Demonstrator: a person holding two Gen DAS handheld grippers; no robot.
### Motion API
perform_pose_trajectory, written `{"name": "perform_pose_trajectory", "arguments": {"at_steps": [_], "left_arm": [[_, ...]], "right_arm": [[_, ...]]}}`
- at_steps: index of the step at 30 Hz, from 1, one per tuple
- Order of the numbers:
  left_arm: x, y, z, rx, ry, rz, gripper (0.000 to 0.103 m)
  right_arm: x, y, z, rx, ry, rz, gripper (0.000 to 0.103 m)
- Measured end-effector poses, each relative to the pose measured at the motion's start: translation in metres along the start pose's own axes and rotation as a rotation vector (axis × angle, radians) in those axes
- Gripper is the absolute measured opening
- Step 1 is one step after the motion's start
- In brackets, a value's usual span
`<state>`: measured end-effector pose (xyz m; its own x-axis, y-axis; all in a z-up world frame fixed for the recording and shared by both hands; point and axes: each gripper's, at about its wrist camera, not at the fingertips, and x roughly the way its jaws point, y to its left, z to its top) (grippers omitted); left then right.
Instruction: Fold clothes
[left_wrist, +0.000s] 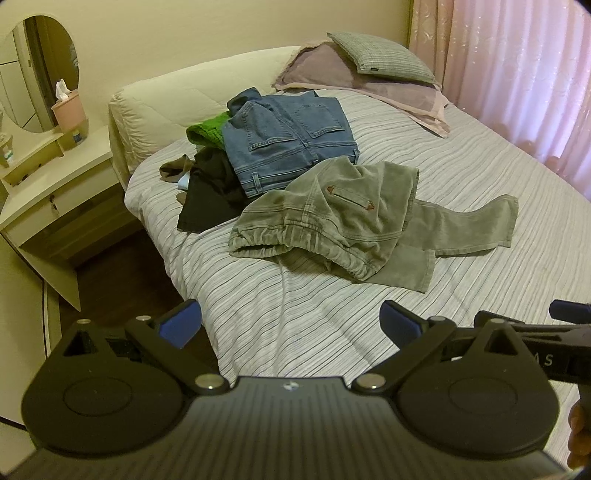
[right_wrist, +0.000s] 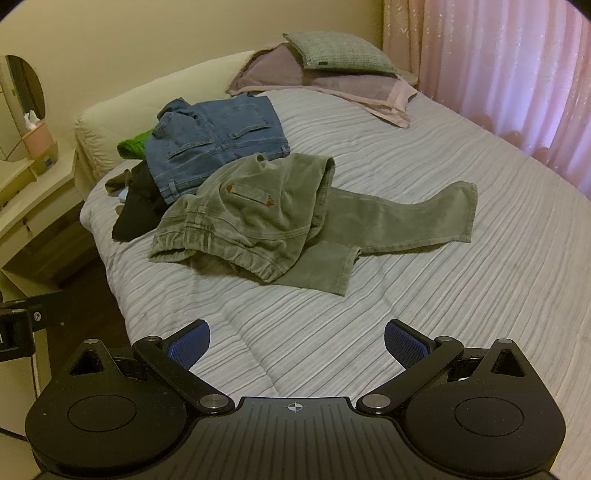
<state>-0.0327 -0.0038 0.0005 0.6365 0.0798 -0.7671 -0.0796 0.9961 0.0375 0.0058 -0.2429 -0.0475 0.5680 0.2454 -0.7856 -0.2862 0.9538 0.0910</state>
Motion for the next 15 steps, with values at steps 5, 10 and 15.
{"name": "perform_pose_trajectory", "arguments": {"at_steps": [5,10,15], "left_arm": [[-0.0014,0.0006,-0.0026,-0.006,0.003,0.013,0.102],[-0.0028,0.0013,-0.0053,-0.013,0.007,0.025,0.102],[-0.0005,0.0011,-0.0051,-0.012,0.008,0.025,0.102]], "right_arm": [[0.0011,-0.0006,-0.0011,0.002,0.004,0.013,0.103],[0.0025,0.0007,-0.0016,-0.003,0.003,0.019,0.103],[0.0037,0.0013,-0.0016,0.005,-0.004,0.022,0.103]]}}
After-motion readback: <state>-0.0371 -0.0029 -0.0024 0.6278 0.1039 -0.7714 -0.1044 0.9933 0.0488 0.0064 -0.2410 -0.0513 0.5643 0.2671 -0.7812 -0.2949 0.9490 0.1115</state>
